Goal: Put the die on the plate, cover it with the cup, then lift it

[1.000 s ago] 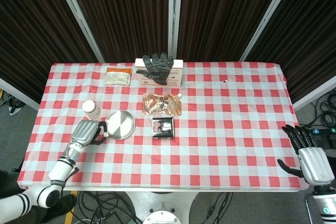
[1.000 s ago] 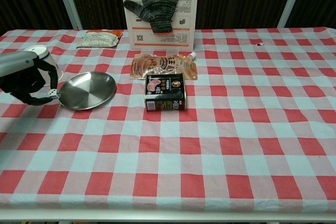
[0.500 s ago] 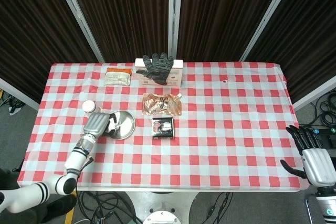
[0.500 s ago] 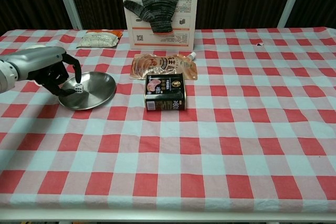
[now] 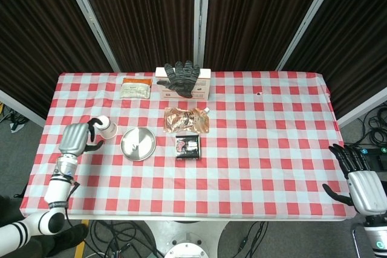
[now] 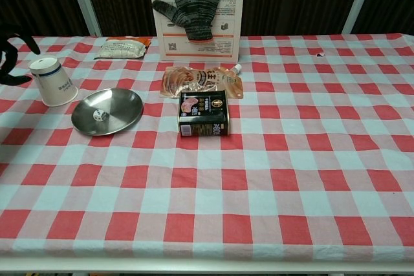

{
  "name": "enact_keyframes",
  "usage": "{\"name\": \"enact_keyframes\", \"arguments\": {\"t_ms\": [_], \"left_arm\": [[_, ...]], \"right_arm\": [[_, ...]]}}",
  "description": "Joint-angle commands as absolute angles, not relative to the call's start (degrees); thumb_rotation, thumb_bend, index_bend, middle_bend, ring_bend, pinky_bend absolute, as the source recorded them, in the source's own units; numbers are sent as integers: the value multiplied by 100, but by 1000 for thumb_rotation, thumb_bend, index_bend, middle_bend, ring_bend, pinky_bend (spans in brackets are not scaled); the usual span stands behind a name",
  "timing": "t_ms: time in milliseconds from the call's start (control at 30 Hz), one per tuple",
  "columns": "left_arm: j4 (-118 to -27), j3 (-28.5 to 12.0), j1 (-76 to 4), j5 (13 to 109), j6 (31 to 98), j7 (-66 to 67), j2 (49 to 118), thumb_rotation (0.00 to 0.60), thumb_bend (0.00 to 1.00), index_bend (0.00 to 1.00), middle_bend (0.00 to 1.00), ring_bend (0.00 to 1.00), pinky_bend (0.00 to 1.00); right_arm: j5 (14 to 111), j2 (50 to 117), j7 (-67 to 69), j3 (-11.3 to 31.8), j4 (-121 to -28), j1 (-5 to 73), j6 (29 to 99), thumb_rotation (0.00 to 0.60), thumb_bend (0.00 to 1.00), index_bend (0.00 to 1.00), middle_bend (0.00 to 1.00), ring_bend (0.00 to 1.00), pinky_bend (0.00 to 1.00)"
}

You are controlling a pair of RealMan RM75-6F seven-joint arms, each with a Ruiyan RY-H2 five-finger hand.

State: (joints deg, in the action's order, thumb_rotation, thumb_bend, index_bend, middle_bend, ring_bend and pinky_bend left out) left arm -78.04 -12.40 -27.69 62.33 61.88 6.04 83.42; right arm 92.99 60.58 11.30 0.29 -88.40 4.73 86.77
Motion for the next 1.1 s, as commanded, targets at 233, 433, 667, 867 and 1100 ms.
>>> {"name": "enact_keyframes", "arguments": {"t_ms": [233, 433, 667, 867, 1100], "left_arm": [[-6979, -1690, -2722, 5604, 5133, -1123, 8469, 600, 109, 247, 229, 169, 295], [-6026, -1843, -3112, 5688, 4328, -1902, 8913, 600, 109, 228, 212, 146, 262], [-5386, -1980, -3386, 5716, 3846, -2402, 9250, 600, 108, 228, 210, 143, 253], [-5258, -1975, -3506, 6010, 3601, -2843, 9324, 600, 109, 245, 210, 143, 251], [-4846, -1966, -3608, 6023, 3493, -2906, 9492, 600, 104, 295, 218, 144, 251]], "right_arm": [[9315, 6064, 1102, 28, -8852, 494, 8645, 600, 139, 84, 66, 0, 0], [9254, 6049, 1049, 32, -8885, 470, 8637, 600, 138, 85, 66, 0, 0], [9186, 6042, 900, 52, -9008, 474, 8586, 600, 139, 84, 66, 0, 0], [9136, 6028, 788, 82, -9108, 515, 8504, 600, 139, 85, 66, 0, 0], [9094, 6000, 749, 100, -9150, 533, 8457, 600, 139, 84, 66, 0, 0]]}}
